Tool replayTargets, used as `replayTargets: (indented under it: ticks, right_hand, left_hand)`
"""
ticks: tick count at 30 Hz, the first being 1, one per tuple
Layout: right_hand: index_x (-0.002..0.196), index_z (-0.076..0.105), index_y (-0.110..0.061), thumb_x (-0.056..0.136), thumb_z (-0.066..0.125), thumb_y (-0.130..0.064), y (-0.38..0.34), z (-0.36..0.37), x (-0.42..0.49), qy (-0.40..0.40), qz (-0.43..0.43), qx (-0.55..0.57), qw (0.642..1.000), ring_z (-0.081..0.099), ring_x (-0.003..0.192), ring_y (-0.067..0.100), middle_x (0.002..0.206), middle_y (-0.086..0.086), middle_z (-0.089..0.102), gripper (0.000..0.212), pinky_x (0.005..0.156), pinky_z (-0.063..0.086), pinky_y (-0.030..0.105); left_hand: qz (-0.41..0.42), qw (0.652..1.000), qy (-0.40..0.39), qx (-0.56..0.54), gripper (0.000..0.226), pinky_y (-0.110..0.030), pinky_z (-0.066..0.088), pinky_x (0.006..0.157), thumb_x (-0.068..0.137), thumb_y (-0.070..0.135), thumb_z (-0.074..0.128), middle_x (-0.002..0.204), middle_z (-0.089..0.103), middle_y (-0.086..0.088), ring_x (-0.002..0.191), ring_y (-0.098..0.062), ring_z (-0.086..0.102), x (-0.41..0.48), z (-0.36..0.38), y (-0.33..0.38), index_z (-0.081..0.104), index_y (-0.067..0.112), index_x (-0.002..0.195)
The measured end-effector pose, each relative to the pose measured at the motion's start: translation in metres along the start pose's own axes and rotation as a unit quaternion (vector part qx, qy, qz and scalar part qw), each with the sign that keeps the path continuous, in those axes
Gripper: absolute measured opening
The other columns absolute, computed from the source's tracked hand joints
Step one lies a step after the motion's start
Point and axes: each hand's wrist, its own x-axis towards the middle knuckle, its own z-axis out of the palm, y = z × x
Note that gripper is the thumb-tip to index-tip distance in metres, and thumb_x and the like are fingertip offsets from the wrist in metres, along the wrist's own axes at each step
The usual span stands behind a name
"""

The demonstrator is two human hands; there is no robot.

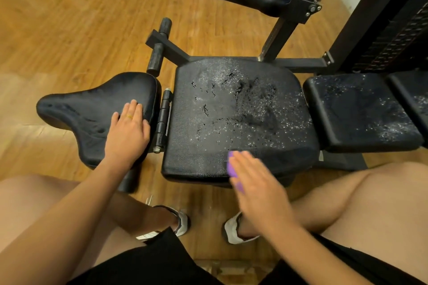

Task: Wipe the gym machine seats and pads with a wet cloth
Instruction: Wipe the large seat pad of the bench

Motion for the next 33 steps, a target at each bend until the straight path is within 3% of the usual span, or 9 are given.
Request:
replayTargets:
  ticks: [4,7,9,13,16,20,28,33]
  right_hand:
    - [0.136,0.056,-0.003,0.094,0.037,-0.029,0.092,-0.026,-0.033,0.025,0.168,0.034,0.985,0.043,0.137,0.025,0.145,0.008,0.05,0.053,0.117,0.02,0.022]
    - [0.139,0.053,-0.003,0.095,0.039,-0.031,0.097,-0.028,-0.03,0.04,0.244,0.049,0.968,0.039,0.14,0.024,0.145,0.009,0.05,0.053,0.114,0.02,0.019]
    - [0.136,0.056,-0.002,0.096,0.039,-0.03,0.073,-0.023,-0.024,0.038,0.22,0.057,0.973,0.041,0.139,0.025,0.143,0.009,0.053,0.052,0.115,0.02,0.022]
    - [0.135,0.058,-0.008,0.097,0.037,-0.033,-0.003,-0.006,-0.001,-0.004,0.081,0.04,0.996,0.047,0.135,0.024,0.142,0.005,0.055,0.051,0.116,0.03,0.036]
    - [0.132,0.061,-0.011,0.094,0.036,-0.035,-0.07,0.013,0.034,-0.04,-0.039,0.014,0.998,0.052,0.131,0.024,0.137,0.005,0.06,0.051,0.112,0.039,0.038]
    - [0.134,0.054,-0.007,0.097,0.048,-0.029,-0.112,0.036,0.077,-0.072,-0.108,-0.008,0.991,0.046,0.134,0.028,0.138,0.01,0.057,0.044,0.113,0.034,0.039]
    - [0.141,0.053,-0.013,0.091,0.06,-0.026,-0.043,0.005,0.037,-0.057,-0.091,0.041,0.993,0.046,0.137,0.018,0.144,0.001,0.053,0.052,0.116,0.032,0.035]
    - [0.141,0.052,-0.01,0.096,0.046,-0.026,0.049,-0.013,-0.003,-0.028,-0.053,0.064,0.996,0.042,0.14,0.018,0.149,0.0,0.047,0.048,0.113,0.033,0.036]
  left_hand:
    - [-0.001,1.0,0.002,-0.003,0.045,-0.053,0.031,0.112,0.103,0.023,0.037,0.151,0.04,-0.021,0.143,-0.033,0.034,0.0,-0.001,0.0,0.041,0.0,0.142]
    - [-0.001,1.0,0.003,-0.01,0.045,-0.053,0.03,0.113,0.103,0.023,0.037,0.151,0.041,-0.021,0.142,-0.033,0.034,0.001,-0.001,0.002,0.041,0.0,0.142]
    - [0.002,1.0,0.0,-0.013,0.045,-0.054,0.031,0.113,0.103,0.023,0.037,0.151,0.041,-0.021,0.142,-0.033,0.035,0.001,-0.001,0.005,0.042,0.0,0.141]
    - [-0.008,1.0,-0.009,-0.006,0.047,-0.053,0.032,0.112,0.103,0.025,0.035,0.151,0.04,-0.019,0.142,-0.031,0.034,-0.001,-0.002,0.003,0.04,0.001,0.143]
    - [-0.012,1.0,-0.014,-0.002,0.047,-0.052,0.032,0.113,0.103,0.025,0.035,0.151,0.04,-0.019,0.143,-0.031,0.034,-0.004,-0.004,0.001,0.04,0.002,0.143]
    - [-0.017,1.0,-0.024,-0.002,0.046,-0.052,0.033,0.112,0.102,0.024,0.036,0.151,0.041,-0.02,0.142,-0.032,0.035,-0.005,-0.008,0.004,0.041,0.002,0.142]
    - [-0.032,0.998,-0.052,-0.005,0.044,-0.058,0.034,0.106,0.1,0.022,0.039,0.147,0.042,-0.021,0.136,-0.036,0.036,0.001,-0.012,0.006,0.044,0.001,0.137]
    - [-0.035,0.994,-0.086,-0.06,0.055,-0.069,0.012,0.111,0.103,0.041,0.038,0.159,0.03,-0.013,0.147,-0.038,0.02,0.003,-0.013,0.032,0.04,0.008,0.147]
